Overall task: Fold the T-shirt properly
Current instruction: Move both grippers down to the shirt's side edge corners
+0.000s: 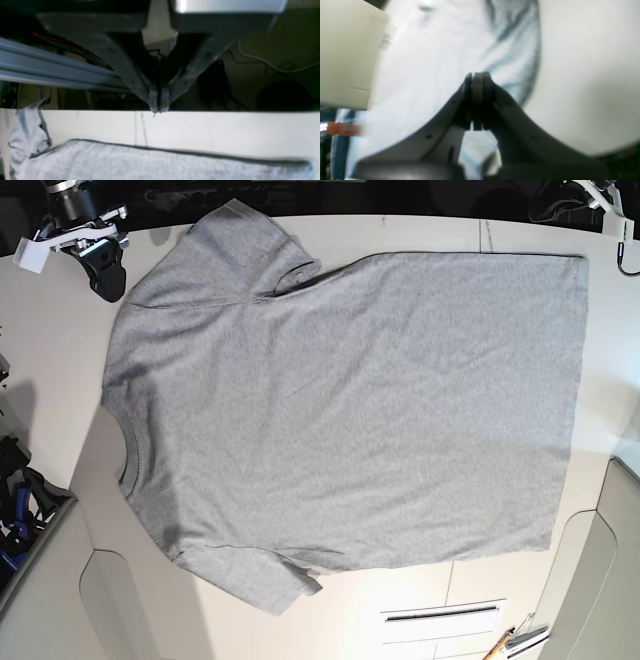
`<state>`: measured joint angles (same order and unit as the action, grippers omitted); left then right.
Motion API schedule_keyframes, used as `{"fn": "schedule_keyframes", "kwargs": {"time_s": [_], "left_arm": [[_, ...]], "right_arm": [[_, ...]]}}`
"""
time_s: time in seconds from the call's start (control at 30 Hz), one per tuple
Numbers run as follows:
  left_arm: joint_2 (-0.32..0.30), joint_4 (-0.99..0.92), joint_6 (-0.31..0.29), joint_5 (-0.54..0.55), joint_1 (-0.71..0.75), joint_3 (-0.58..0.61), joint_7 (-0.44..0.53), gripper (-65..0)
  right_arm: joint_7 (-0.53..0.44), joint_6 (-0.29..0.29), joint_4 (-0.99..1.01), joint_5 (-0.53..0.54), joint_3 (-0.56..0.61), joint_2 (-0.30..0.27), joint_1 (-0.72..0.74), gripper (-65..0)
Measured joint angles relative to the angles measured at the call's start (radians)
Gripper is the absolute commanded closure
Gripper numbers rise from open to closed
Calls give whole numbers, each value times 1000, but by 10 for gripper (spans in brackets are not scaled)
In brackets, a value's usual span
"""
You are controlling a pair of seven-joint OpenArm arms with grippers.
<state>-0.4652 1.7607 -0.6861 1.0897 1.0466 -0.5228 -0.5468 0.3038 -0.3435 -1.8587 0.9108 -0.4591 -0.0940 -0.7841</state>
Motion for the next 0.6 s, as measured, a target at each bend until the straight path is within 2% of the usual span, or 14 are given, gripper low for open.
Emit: {"fn": "schedule_keyframes", "kwargs": {"time_s": [0.07,0.1,0.13,0.2,0.27,0.37,0.47,0.6], "left_arm": [[0,0,0,0,-6,0,0,0],[0,0,0,0,-13,0,-12,-23],[0,0,0,-1,-18,0,-19,-90],[0,0,0,-1,-34,0,-25,-222],[0,0,0,0,-42,0,-24,-298],[0,0,0,0,-47,0,-32,-304],[0,0,0,0,-47,0,-33,-304],[2,-1,0,-3,-69,0,-47,-304]], "right_arm": [[1,63,2,-21,0,20,6,-239],[3,89,2,-53,0,26,16,-296],[5,109,2,-96,-1,31,27,-328],[5,116,3,-195,-2,34,57,-334],[5,117,3,-254,-2,33,93,-334],[5,146,2,-261,-2,34,136,-334],[67,173,3,-263,-2,34,172,-335],[71,173,53,-280,-2,34,213,-335]]}}
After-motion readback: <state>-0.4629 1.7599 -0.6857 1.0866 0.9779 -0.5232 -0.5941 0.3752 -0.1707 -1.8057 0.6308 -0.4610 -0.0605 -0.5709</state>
